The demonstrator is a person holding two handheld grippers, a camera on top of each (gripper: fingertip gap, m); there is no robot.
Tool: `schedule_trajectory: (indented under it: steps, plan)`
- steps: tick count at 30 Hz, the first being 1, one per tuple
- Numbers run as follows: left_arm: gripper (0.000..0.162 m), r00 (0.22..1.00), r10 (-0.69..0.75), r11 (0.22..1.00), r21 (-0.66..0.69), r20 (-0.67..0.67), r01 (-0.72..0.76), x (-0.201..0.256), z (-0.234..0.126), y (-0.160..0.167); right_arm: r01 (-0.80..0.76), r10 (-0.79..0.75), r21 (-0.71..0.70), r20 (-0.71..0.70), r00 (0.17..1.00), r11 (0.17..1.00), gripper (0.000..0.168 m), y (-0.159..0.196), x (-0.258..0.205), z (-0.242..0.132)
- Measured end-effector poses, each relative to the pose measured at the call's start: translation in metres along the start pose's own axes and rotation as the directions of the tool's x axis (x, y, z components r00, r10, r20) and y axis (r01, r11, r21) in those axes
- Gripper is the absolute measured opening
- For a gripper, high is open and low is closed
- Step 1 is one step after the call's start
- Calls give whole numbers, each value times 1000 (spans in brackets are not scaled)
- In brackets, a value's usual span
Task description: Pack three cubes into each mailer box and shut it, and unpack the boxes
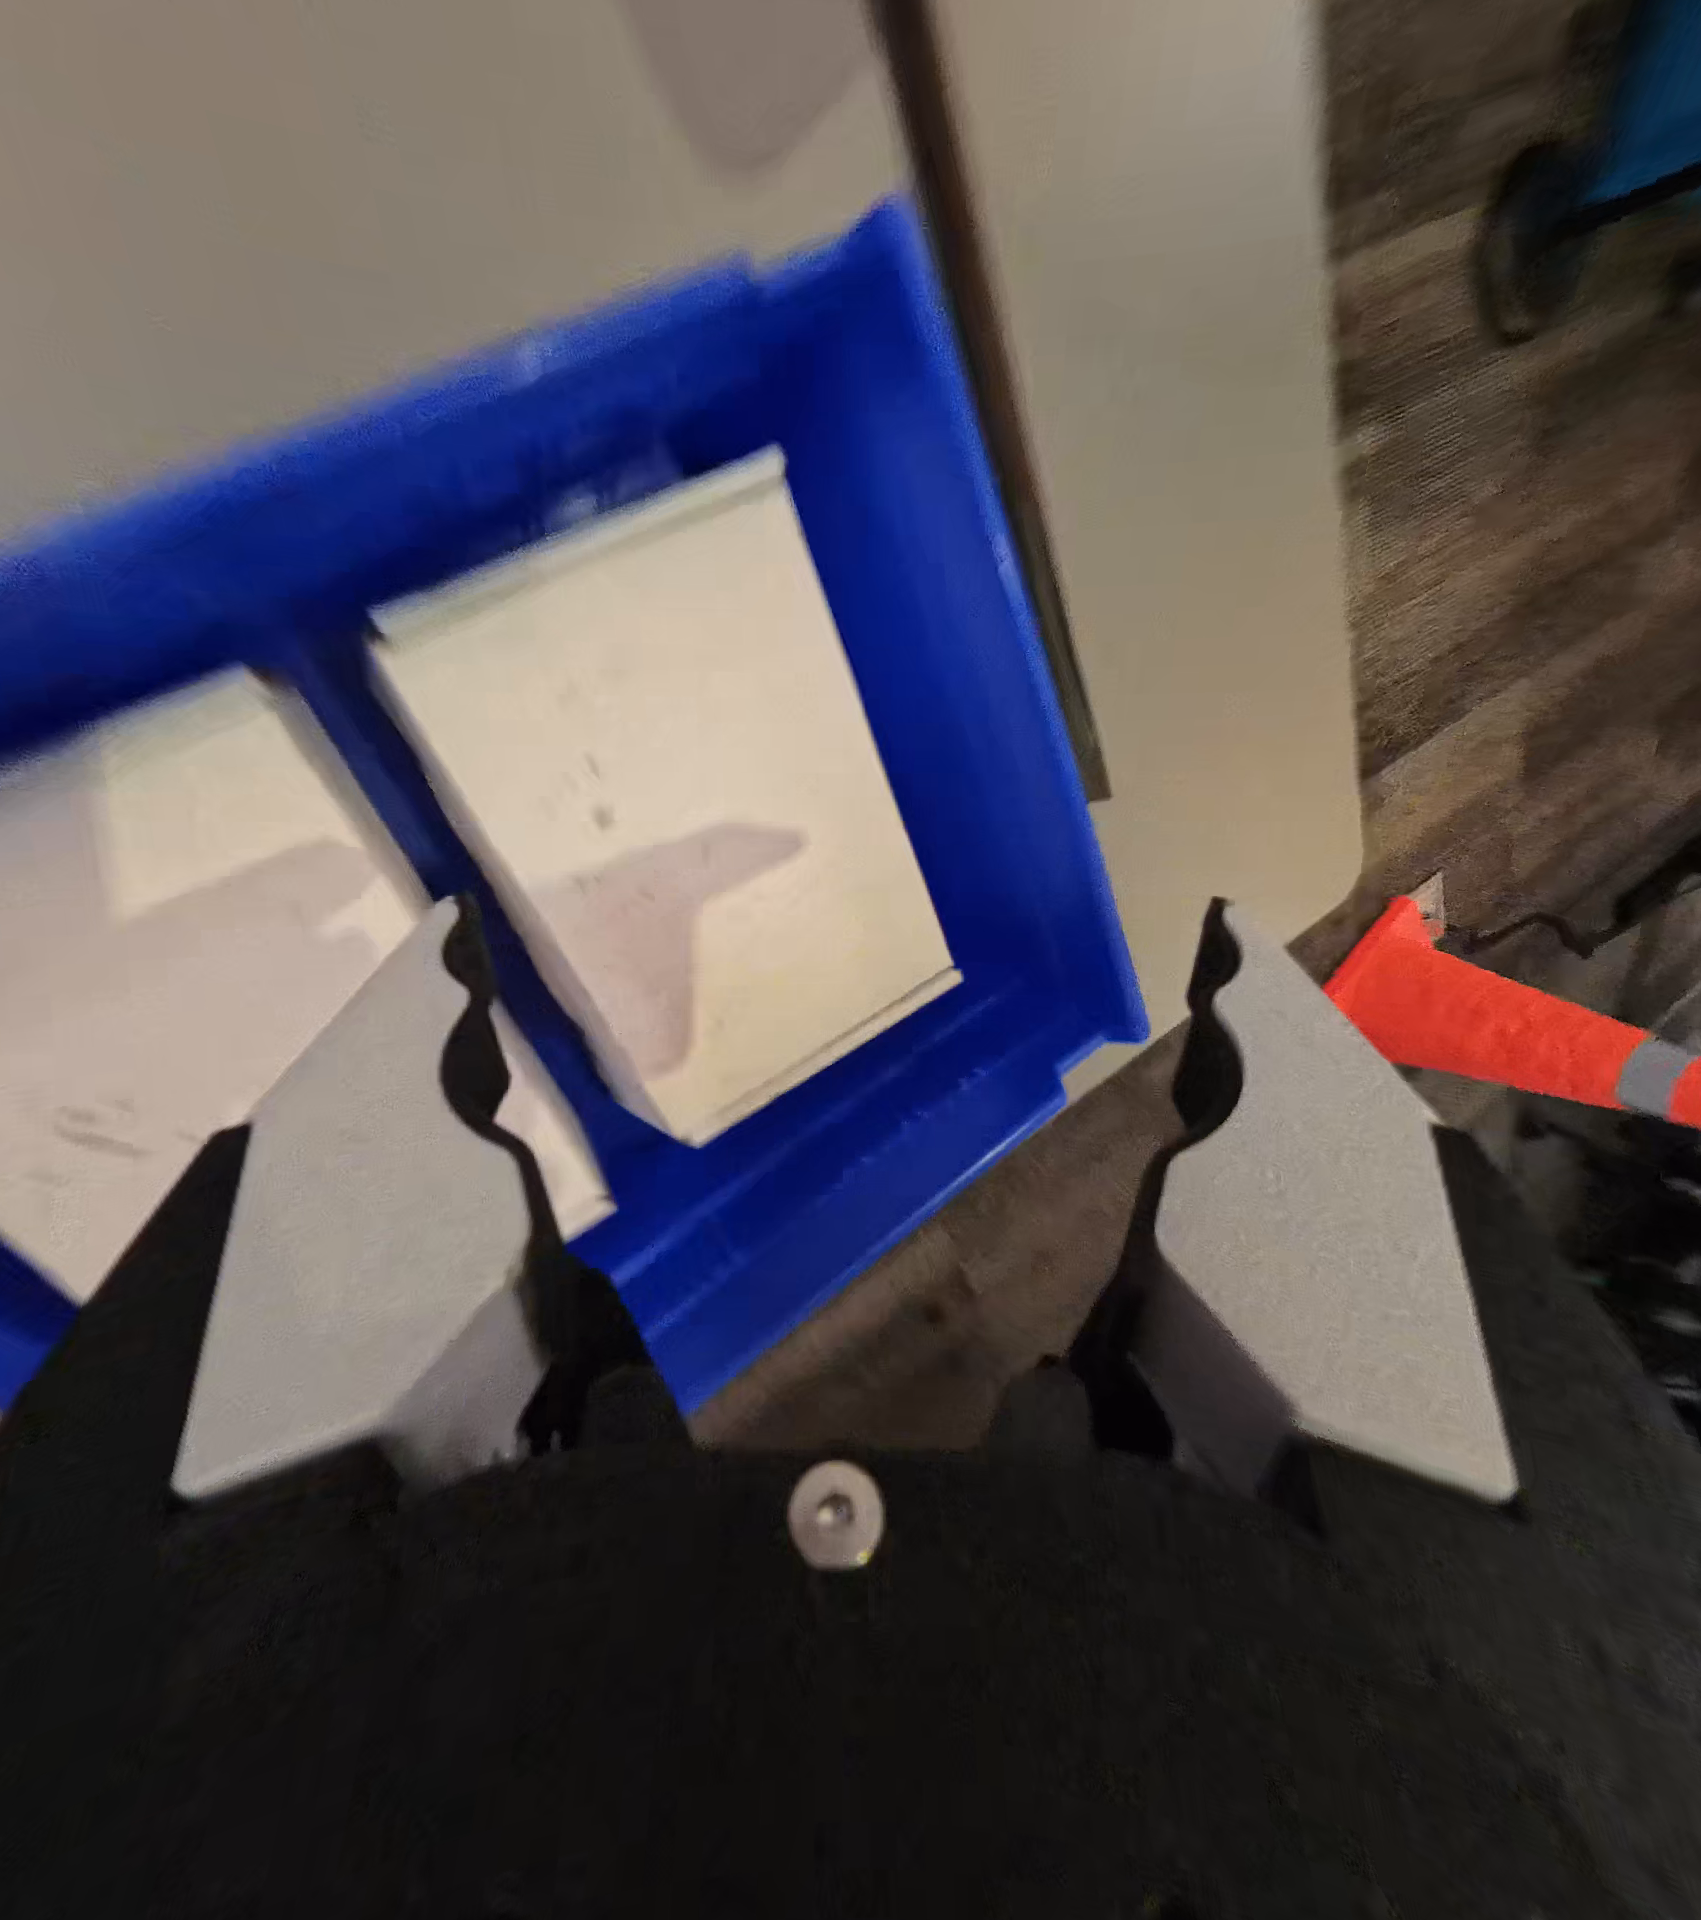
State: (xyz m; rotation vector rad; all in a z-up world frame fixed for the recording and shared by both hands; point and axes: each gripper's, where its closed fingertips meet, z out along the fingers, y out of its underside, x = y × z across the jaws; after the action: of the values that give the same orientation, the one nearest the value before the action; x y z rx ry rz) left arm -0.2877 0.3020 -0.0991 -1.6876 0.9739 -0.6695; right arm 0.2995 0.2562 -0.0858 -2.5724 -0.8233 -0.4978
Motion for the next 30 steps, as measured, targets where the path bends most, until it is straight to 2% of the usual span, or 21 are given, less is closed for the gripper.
schedule_trajectory:
  steps: [2, 4, 6, 7, 9, 11, 14, 16, 18, 21, 24, 30]
  plan:
    - [69, 995, 30, 999, 35, 97, -34, -26, -10, -4, -174, 187, 145, -82, 979, 974, 131, -12, -1, -38]
    - [72, 981, 55, 998, 21, 187, -60, -50, -13, 0, -357, 395, 325, -57, 917, 876, 131, -23, -19, -70]
    - [80, 972, 58, 998, -30, 228, -52, -66, -12, 12, -528, 589, 475, 25, 808, 704, 126, -25, -48, -92]
    - [78, 966, 46, 997, -73, 254, -28, -74, -11, 20, -593, 647, 533, 107, 755, 604, 121, -26, -70, -98]
    - [85, 966, -11, 989, -143, 258, 50, -81, -10, 36, -700, 717, 597, 279, 639, 393, 110, -24, -118, -100]
    - [79, 968, -54, 976, -193, 246, 103, -84, -9, 50, -750, 770, 621, 357, 528, 227, 98, -8, -158, -99]
    - [73, 961, -70, 960, -244, 268, 138, -93, -11, 63, -762, 875, 640, 308, 372, 99, 85, 34, -195, -95]
    - [66, 961, -83, 966, -214, 265, 143, -95, -10, 57, -770, 873, 631, 316, 372, 99, 73, 39, -211, -100]
    - [63, 960, -87, 973, -185, 266, 139, -97, -8, 52, -771, 885, 611, 244, 396, 176, 68, 49, -223, -94]
    - [61, 956, -37, 982, -165, 291, 88, -103, -6, 46, -749, 888, 599, 132, 441, 283, 67, 59, -222, -86]
    - [57, 945, 5, 987, -152, 326, 47, -107, -9, 41, -747, 887, 573, 71, 455, 337, 66, 69, -218, -76]
    - [52, 953, -38, 982, -167, 300, 92, -98, -12, 44, -717, 863, 530, -59, 501, 452, 65, 82, -217, -68]
